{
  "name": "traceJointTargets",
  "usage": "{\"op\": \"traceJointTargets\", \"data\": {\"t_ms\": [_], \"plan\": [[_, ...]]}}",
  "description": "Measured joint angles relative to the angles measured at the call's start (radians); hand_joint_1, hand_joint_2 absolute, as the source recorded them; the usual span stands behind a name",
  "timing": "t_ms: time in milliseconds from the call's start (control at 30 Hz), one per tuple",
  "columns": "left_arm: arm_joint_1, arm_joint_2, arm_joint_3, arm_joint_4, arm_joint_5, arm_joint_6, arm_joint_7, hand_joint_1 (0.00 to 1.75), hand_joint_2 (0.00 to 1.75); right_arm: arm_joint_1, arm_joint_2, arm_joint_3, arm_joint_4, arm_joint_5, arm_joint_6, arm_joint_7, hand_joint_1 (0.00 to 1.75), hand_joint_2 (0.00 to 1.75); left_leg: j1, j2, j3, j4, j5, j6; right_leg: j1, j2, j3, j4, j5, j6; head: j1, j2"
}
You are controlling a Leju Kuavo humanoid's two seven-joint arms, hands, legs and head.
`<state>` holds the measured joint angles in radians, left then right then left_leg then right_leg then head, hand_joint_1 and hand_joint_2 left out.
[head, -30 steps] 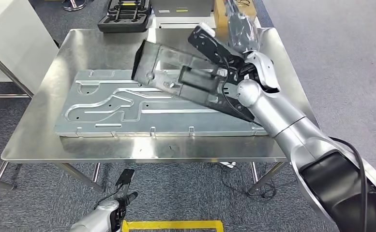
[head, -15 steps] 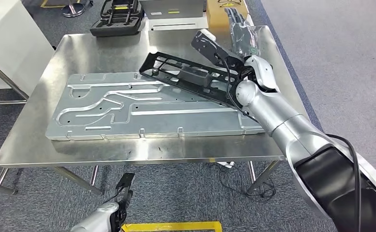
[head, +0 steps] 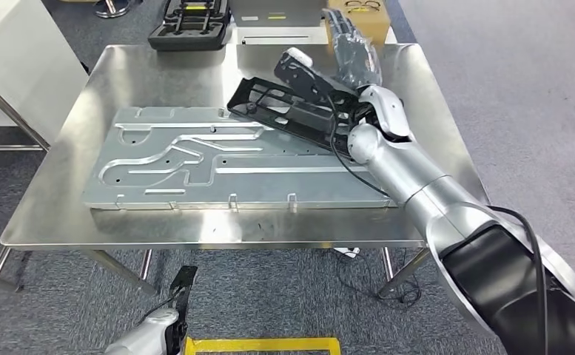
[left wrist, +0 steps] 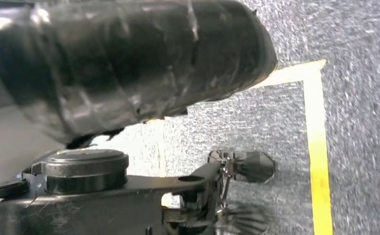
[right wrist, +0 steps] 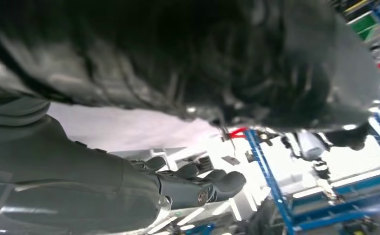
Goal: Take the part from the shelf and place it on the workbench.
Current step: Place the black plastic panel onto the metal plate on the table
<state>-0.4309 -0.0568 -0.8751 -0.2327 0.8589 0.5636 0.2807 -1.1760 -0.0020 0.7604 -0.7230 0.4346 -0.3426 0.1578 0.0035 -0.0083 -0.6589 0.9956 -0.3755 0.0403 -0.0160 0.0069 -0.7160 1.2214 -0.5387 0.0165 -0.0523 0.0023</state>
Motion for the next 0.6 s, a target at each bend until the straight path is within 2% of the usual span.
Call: {"op": "traceJointTargets", "data": {"t_ms": [33,67,100,167,233,300,367,400,433,500,533,567,600], "plan": [[0.001,0.000,0.000,0.000,0.002,0.008,-0.002,0.00,0.00,0.002,0.003,0.002,-0.001,0.001,0.000,-0.001,0.00,0.00,-0.001,0.000,-0.002,0.001,0.001,0.001,-0.001,0.000,-0.018,0.054,-0.020,0.002,0.000,0.000],[0.002,0.000,0.000,0.001,0.004,0.016,-0.004,0.00,0.00,0.004,0.007,0.003,-0.003,0.003,0.000,-0.001,0.00,0.00,0.000,0.001,-0.004,0.003,0.002,0.002,-0.002,-0.001,-0.024,0.081,-0.023,0.004,0.000,0.000],[0.003,-0.001,0.000,0.001,0.006,0.024,-0.007,0.00,0.00,0.005,0.011,0.004,-0.006,0.005,0.001,-0.001,0.00,0.00,0.000,0.001,-0.007,0.006,0.002,0.002,-0.004,-0.001,-0.011,0.070,-0.008,0.006,0.000,0.000],[0.004,-0.001,0.000,0.001,0.009,0.041,-0.012,0.00,0.00,0.005,0.018,0.009,-0.019,0.009,0.001,-0.002,0.00,0.00,0.002,0.000,-0.016,0.017,0.002,-0.001,-0.009,-0.003,0.056,-0.043,0.040,0.009,0.000,0.000],[0.005,-0.001,0.000,0.001,0.010,0.053,-0.015,0.00,0.00,0.002,0.027,0.017,-0.036,0.013,0.001,-0.003,0.00,0.00,0.001,-0.001,-0.027,0.030,0.003,-0.010,-0.007,-0.002,0.112,-0.140,0.065,0.007,0.000,0.000],[0.005,-0.002,0.000,0.002,0.010,0.064,-0.015,0.00,0.00,0.000,0.036,0.021,-0.052,0.018,0.001,-0.005,0.00,0.00,-0.001,-0.002,-0.034,0.034,0.009,-0.024,-0.001,0.001,0.119,-0.159,0.068,-0.002,0.000,0.000],[0.006,-0.002,0.000,0.002,0.011,0.074,-0.014,0.00,0.00,0.000,0.044,0.027,-0.067,0.026,0.001,-0.006,0.00,0.00,0.001,-0.001,-0.039,0.036,0.010,-0.037,-0.003,0.001,0.113,-0.166,0.077,-0.018,0.000,0.000],[0.007,-0.002,0.000,0.002,0.013,0.079,-0.014,0.00,0.00,0.000,0.048,0.031,-0.075,0.029,0.001,-0.006,0.00,0.00,0.003,0.000,-0.047,0.052,-0.007,-0.043,-0.004,0.000,0.110,-0.169,0.084,-0.026,-0.001,0.000],[0.007,-0.002,0.000,0.002,0.016,0.084,-0.015,0.00,0.00,-0.001,0.052,0.035,-0.082,0.033,0.001,-0.006,0.00,0.00,0.005,0.000,-0.060,0.086,-0.037,-0.049,-0.006,-0.001,0.106,-0.172,0.091,-0.033,-0.002,0.000],[0.007,-0.003,0.000,0.003,0.021,0.091,-0.017,0.00,0.00,-0.001,0.060,0.041,-0.094,0.035,0.001,-0.006,0.00,0.00,0.009,0.001,-0.100,0.206,-0.120,-0.058,-0.004,-0.002,0.095,-0.173,0.103,-0.041,-0.004,0.000],[0.007,-0.003,0.000,0.003,0.024,0.093,-0.018,0.00,0.00,-0.001,0.062,0.045,-0.098,0.035,0.001,-0.006,0.00,0.00,0.010,0.001,-0.116,0.263,-0.149,-0.062,-0.003,-0.003,0.088,-0.173,0.107,-0.041,-0.004,0.000],[0.008,-0.003,0.000,0.003,0.026,0.095,-0.018,0.00,0.00,0.000,0.063,0.050,-0.102,0.036,0.001,-0.006,0.00,0.00,0.011,0.001,-0.120,0.298,-0.162,-0.064,-0.001,-0.003,0.081,-0.172,0.112,-0.041,-0.004,0.000],[0.008,-0.003,0.000,0.003,0.027,0.097,-0.018,0.00,0.00,0.001,0.063,0.053,-0.105,0.036,0.001,-0.006,0.00,0.00,0.011,0.001,-0.107,0.297,-0.158,-0.065,-0.001,-0.003,0.074,-0.170,0.116,-0.040,-0.004,0.000]]}}
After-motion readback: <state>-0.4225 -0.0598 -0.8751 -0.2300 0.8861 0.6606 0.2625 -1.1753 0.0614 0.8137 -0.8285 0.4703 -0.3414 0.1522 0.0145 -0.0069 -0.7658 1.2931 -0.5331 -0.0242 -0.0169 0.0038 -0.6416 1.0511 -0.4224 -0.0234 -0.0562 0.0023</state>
